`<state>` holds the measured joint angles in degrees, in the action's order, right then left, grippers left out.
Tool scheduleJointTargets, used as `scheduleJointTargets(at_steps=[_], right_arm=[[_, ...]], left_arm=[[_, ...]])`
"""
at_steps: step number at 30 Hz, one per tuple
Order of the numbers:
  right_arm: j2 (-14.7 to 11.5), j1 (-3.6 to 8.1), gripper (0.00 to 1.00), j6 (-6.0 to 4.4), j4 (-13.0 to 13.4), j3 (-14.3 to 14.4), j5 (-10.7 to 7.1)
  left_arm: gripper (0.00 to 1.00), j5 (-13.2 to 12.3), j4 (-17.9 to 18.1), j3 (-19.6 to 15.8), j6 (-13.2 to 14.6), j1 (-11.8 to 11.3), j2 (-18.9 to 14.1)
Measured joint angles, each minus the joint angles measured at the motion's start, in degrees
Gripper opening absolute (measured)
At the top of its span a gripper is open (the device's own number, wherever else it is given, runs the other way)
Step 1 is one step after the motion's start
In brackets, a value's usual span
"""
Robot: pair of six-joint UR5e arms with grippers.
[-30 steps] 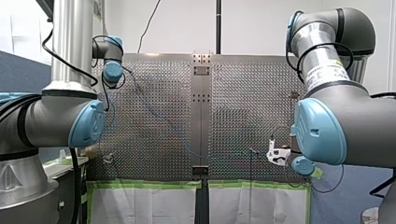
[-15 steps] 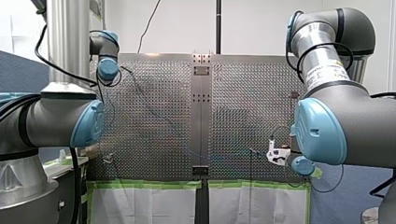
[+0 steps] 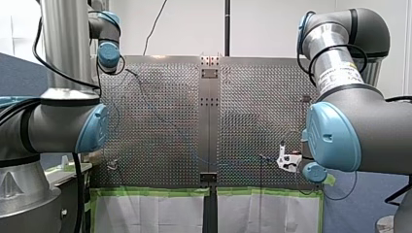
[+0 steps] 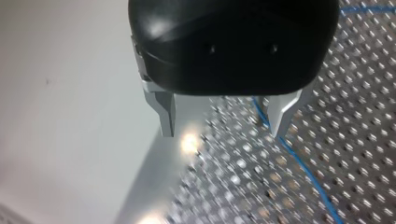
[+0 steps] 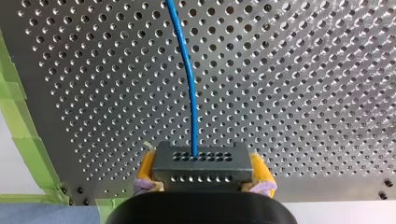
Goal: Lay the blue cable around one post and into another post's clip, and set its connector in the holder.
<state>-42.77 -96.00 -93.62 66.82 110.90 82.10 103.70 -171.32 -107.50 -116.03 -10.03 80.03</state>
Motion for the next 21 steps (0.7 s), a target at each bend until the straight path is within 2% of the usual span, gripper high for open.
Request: scheduleJointTargets(at_steps=[13,21], right_arm=[[0.0,-0.29,0.0,-0.01,0.1,0.0,0.0],[0.0,-0.57,0.0,-0.07,0.2,0.0,0.0]], left_arm=[[0.98,-6.1,-6.0,6.1,6.1,0.3,-6.0],[0.98,-8.8,-9.7,9.7,9.7,0.8,-6.7]])
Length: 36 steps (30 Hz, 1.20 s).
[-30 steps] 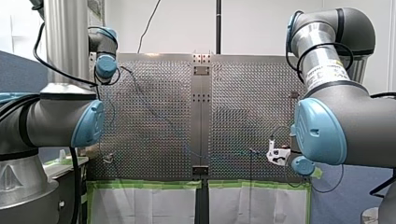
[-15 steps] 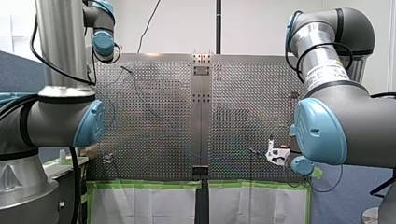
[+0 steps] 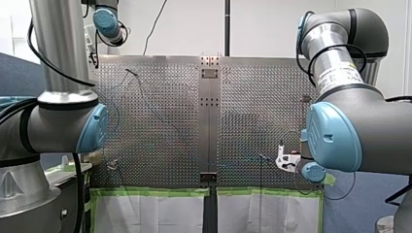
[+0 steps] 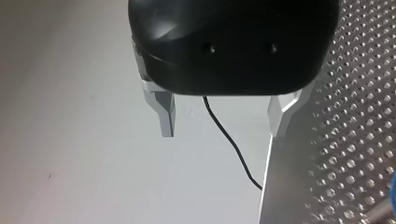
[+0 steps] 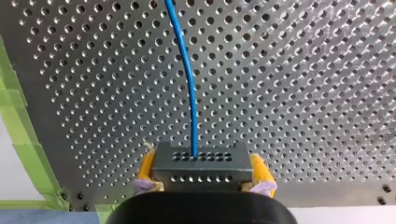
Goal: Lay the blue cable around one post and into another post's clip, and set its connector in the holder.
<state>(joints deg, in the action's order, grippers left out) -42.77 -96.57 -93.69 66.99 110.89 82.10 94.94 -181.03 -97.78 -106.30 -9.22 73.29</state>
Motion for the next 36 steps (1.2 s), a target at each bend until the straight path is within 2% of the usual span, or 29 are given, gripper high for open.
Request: scheduleJointTargets(at_steps=[5,14,28,31,36], right_arm=[[0.0,-0.09,0.0,-0.02,0.0,0.0,0.0],[0.0,-0.23,0.0,0.06,-0.1,0.0,0.0],[0.0,-0.25,0.0,-0.02,0.1,0.0,0.0],[0.0,-0.25,0.0,-0.02,0.1,0.0,0.0],[0.0,-0.34,0.0,-0.03,0.0,0.0,0.0]], left_arm=[[0.98,0.0,-2.5,2.5,2.5,0.8,0.0],[0.98,2.4,-7.0,6.7,7.0,2.8,1.4],[0.98,8.1,-13.9,3.5,13.9,5.8,2.2],[0.98,8.4,-15.6,3.2,15.4,6.2,2.6],[0.98,8.6,-17.8,3.0,16.3,6.8,2.8]])
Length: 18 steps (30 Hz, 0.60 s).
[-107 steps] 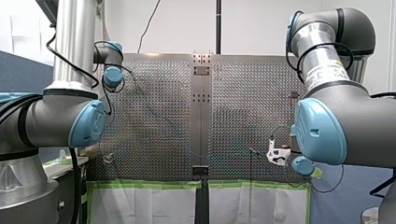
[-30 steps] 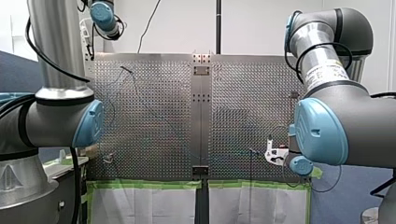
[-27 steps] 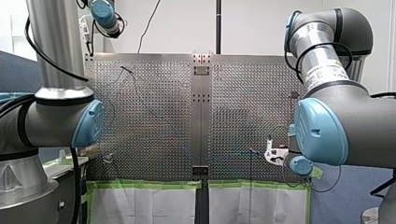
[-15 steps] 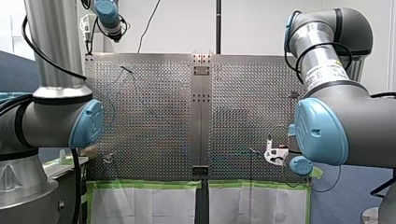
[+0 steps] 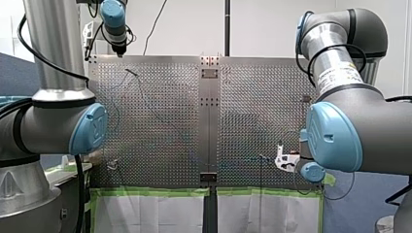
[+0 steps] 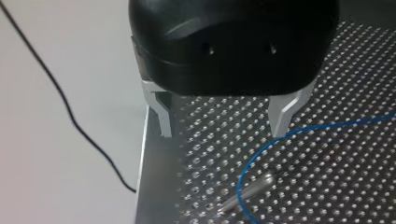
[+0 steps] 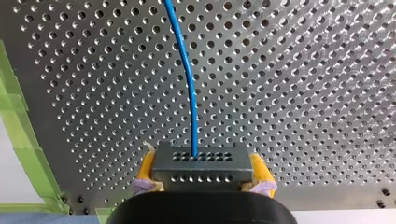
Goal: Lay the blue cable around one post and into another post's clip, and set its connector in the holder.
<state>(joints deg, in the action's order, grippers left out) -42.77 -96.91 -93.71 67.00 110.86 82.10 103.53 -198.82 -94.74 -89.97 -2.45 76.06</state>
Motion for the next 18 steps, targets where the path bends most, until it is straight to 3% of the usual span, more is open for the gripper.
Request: scheduleJointTargets(at_steps=[18], right_arm=[[0.0,-0.07,0.0,-0.35,0.1,0.0,0.0]], left_arm=[[0.98,0.5,-8.2,0.0,-0.2,0.8,-0.2]])
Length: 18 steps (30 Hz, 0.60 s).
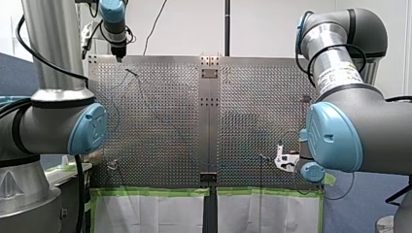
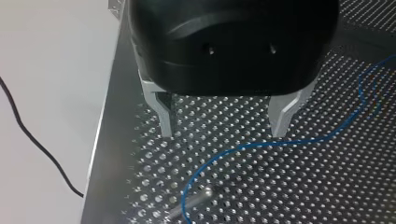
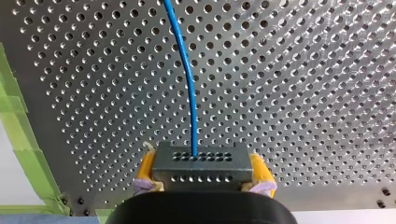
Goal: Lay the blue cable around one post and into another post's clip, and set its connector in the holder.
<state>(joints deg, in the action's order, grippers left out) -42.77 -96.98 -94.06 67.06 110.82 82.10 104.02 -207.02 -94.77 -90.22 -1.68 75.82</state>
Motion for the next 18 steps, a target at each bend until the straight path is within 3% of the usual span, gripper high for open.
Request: scheduleJointTargets(at_steps=[7,18], right_arm=[[0.0,0.0,0.0,-0.06,0.0,0.0,0.0],[0.0,0.0,0.0,0.0,-0.1,0.0,0.0]], left_arm=[[0.98,1.6,-2.9,0.0,-0.1,0.1,-0.4],[0.98,4.6,-3.7,0.0,-0.2,0.2,-0.6]])
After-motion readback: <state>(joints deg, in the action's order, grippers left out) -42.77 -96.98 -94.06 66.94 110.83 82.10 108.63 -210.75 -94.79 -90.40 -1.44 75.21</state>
